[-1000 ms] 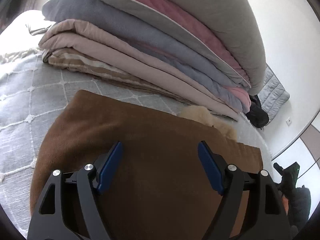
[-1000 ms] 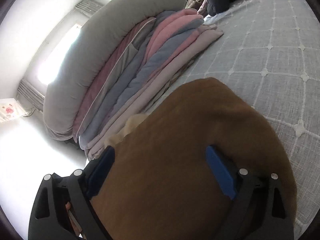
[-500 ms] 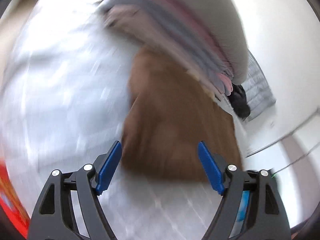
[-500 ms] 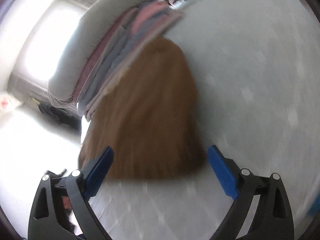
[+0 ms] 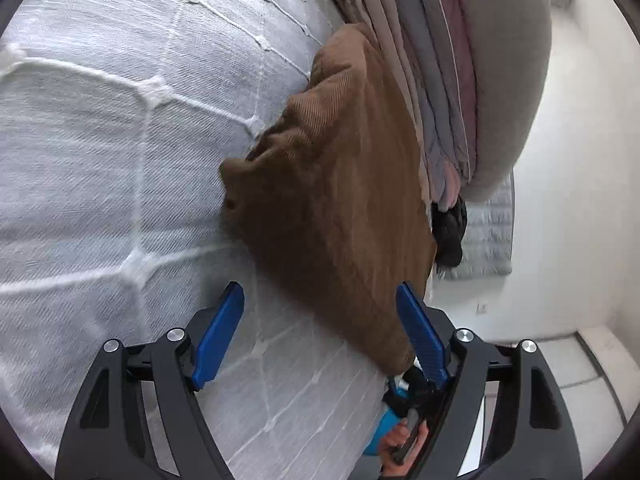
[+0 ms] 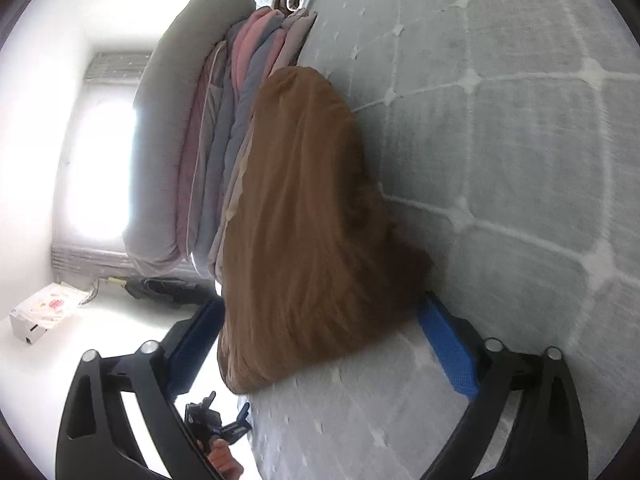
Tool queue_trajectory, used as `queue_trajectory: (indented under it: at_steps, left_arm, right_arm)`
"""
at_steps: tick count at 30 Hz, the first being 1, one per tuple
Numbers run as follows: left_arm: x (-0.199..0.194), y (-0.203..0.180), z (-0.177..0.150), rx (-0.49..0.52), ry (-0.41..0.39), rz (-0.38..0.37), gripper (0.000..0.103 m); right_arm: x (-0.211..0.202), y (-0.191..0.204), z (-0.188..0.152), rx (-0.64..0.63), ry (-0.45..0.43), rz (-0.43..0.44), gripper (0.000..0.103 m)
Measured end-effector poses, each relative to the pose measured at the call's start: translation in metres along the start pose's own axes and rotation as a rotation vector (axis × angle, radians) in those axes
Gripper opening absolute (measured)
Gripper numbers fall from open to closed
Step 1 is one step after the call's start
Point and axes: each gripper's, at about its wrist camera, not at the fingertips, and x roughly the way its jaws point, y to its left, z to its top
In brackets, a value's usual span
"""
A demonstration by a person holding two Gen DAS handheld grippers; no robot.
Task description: Fold large clothes
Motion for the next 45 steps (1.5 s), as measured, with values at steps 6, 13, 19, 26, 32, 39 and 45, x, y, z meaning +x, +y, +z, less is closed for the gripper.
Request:
queue_trajectory:
  at_steps: [6, 13, 19, 26, 32, 39, 45]
  left_arm:
    - [0.026, -0.007, 0.015, -0.027, -0.063, 0.007, 0.079]
    - [0.034, -0.034, 0.016, 0.124, -0.074, 0.098, 0.019]
    - [0.017, -0.073, 0.001, 0.233, -0.057, 0.076, 0.01]
    - [-0.045, -0.087, -0.058, 0.295, 0.022, 0.02, 0.008]
    - [-0.117, -0.049, -0.125, 0.273, 0.079, 0.028, 0.009]
    - [-0.138, 0.023, -0.126, 0.077, 0.1, 0.112, 0.018]
    - [-0.214, -0.017, -0.122, 0.209, -0.239, 0.163, 0.028]
  right_arm:
    - [0.02, 0.013, 0.012, -0.054, -0.024, -0.112, 0.097]
    - [0.018, 0.011, 0.014, -0.103, -0.017, -0.075, 0.029]
    - [-0.005, 0.034, 0.001, -0.146, -0.049, 0.032, 0.022]
    - [-0.067, 0.061, -0.053, -0.202, -0.016, 0.114, 0.02]
    - [-0.141, 0.045, -0.133, -0.236, 0.048, 0.012, 0.023]
    - [-0.161, -0.008, -0.131, -0.156, 0.054, -0.296, 0.055]
    - [-0.179, 0.068, -0.133, -0.393, -0.142, -0.268, 0.074]
